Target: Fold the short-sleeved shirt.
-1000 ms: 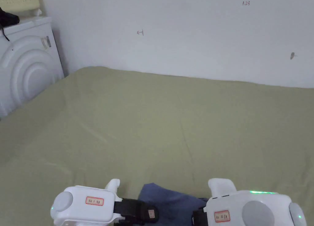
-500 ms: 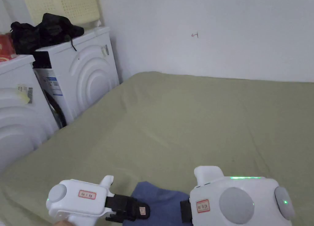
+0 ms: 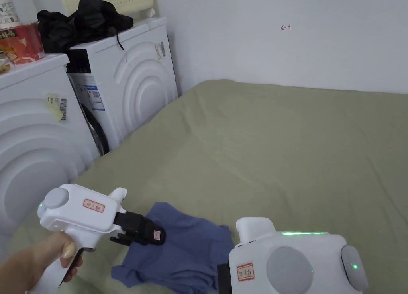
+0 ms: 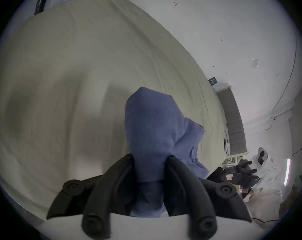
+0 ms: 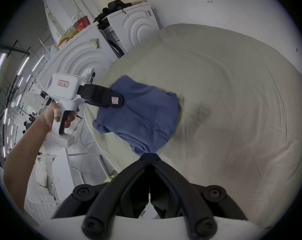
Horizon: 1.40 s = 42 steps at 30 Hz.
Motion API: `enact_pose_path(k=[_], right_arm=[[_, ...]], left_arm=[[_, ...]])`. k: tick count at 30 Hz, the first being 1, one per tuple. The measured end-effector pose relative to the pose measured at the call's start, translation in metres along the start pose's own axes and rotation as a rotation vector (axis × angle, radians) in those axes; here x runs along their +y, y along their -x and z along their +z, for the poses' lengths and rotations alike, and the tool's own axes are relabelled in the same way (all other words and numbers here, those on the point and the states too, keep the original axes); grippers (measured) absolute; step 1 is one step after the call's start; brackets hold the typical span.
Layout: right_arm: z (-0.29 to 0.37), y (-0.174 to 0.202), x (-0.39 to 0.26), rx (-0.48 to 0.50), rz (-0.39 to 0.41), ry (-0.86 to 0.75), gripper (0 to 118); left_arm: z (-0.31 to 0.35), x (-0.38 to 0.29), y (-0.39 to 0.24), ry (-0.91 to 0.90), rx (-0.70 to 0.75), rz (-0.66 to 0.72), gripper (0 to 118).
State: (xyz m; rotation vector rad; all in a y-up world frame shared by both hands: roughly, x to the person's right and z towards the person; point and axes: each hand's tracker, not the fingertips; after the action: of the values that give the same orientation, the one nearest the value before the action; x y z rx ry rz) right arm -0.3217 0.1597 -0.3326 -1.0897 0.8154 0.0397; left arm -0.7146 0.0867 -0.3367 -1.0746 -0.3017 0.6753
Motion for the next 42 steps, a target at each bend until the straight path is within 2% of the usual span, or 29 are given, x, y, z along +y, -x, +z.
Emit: enact_pose_path(k=[1, 2, 3, 4, 5, 6, 8, 9, 10, 11, 12, 13, 16, 18, 20, 21, 24, 28, 30, 32, 34, 42], right_arm=[[-0.001, -0.001, 0.002, -0.001, -0.005, -0.001, 0], [-0.002, -0.002, 0.003, -0.003, -0.01, -0.002, 0], [-0.003, -0.002, 0.004, -0.007, -0.014, -0.002, 0], [-0.002, -0.003, 0.005, -0.009, -0.021, -0.003, 0], [0.0, -0.003, 0.005, -0.007, -0.021, -0.006, 0], [0.001, -0.003, 0.006, -0.006, -0.018, -0.009, 0], [0.006, -0.003, 0.005, -0.011, -0.007, -0.016, 0], [0.009, -0.005, 0.004, -0.009, -0.005, -0.022, 0], [0.013, -0.007, 0.003, -0.006, -0.008, -0.027, 0], [0.016, -0.008, 0.002, -0.004, -0.01, -0.029, 0], [0.019, -0.009, 0.001, -0.001, -0.009, -0.031, 0], [0.021, -0.01, -0.001, -0.001, -0.01, -0.034, 0], [0.026, -0.014, -0.003, 0.003, -0.015, -0.038, 0], [0.028, -0.017, -0.003, 0.005, -0.028, -0.042, 0], [0.031, -0.022, -0.002, 0.005, -0.039, -0.043, 0], [0.034, -0.027, -0.002, 0.005, -0.04, -0.049, 0], [0.049, -0.05, -0.006, -0.031, -0.059, -0.084, 0], [0.088, -0.108, -0.021, -0.1, -0.106, -0.123, 0], [0.115, -0.142, -0.035, -0.17, -0.153, -0.158, 0], [0.147, -0.18, -0.054, -0.204, -0.164, -0.175, 0], [0.176, -0.213, -0.072, -0.278, -0.178, -0.161, 0], [0.289, -0.326, -0.159, -0.447, -0.318, -0.222, 0]], left_arm=[[-0.003, 0.002, -0.001, -0.004, 0.017, -0.019, 23], [-0.007, 0.003, -0.002, 0.001, 0.038, -0.043, 28], [-0.009, 0.004, -0.003, 0.01, 0.07, -0.042, 42], [-0.012, -0.003, -0.011, 0.012, 0.123, -0.028, 79], [-0.011, -0.003, -0.013, 0.022, 0.19, -0.041, 105], [-0.006, -0.005, -0.012, -0.004, 0.206, -0.04, 112], [0.009, -0.012, -0.016, -0.056, 0.217, 0.015, 103], [0.02, -0.015, -0.017, -0.128, 0.214, 0.042, 92], [0.029, -0.018, -0.019, -0.174, 0.207, 0.064, 61], [0.036, -0.021, -0.021, -0.215, 0.202, 0.065, 25], [0.043, -0.025, -0.025, -0.227, 0.24, 0.04, 2], [0.049, -0.03, -0.029, -0.248, 0.285, 0.012, 2], [0.054, -0.037, -0.039, -0.214, 0.232, 0.018, 1], [0.054, -0.04, -0.054, -0.227, 0.336, -0.066, 1], [0.049, -0.041, -0.073, -0.226, 0.338, -0.055, 1], [0.044, -0.044, -0.089, -0.246, 0.41, -0.081, 1], [0.02, -0.048, -0.136, -0.256, 0.457, -0.098, 1], [-0.032, -0.058, -0.201, -0.253, 0.455, -0.168, 1], [-0.065, -0.072, -0.238, -0.234, 0.446, -0.173, 1], [-0.099, -0.094, -0.274, -0.225, 0.389, -0.158, 1], [-0.129, -0.114, -0.311, -0.262, 0.334, -0.16, 1], [-0.217, -0.169, -0.453, -0.224, 0.28, -0.361, 1]])
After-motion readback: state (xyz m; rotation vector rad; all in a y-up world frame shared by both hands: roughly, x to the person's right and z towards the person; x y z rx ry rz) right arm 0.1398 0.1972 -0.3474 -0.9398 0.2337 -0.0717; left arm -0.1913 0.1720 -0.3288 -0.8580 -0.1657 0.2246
